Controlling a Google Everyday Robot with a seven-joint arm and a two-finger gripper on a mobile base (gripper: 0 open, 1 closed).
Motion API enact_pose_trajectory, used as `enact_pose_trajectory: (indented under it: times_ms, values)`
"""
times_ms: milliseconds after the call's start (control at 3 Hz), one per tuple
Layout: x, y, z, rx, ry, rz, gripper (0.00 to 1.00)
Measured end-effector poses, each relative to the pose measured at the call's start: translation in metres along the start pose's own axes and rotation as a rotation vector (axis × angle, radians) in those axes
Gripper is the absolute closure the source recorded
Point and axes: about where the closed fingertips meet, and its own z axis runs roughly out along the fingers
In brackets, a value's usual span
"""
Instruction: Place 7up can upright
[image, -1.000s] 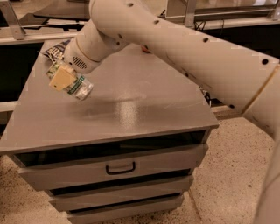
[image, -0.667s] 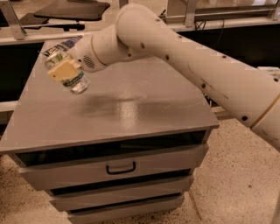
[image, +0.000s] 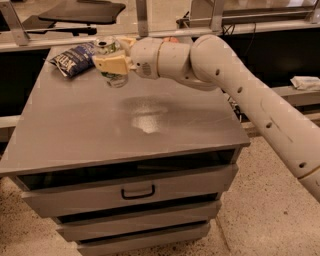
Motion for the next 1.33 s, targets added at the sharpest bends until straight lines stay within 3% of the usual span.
enact_pose_trajectory:
  times_ms: [333, 1000, 1333]
  values:
    - [-0.009, 0.008, 0.005, -0.015, -0.032, -0.073, 1.00]
    - [0.024, 0.028, 0.005, -0.089, -0.013, 0.036, 1.00]
    - [0.035, 0.037, 0.002, -0.103, -0.038, 0.077, 0.84]
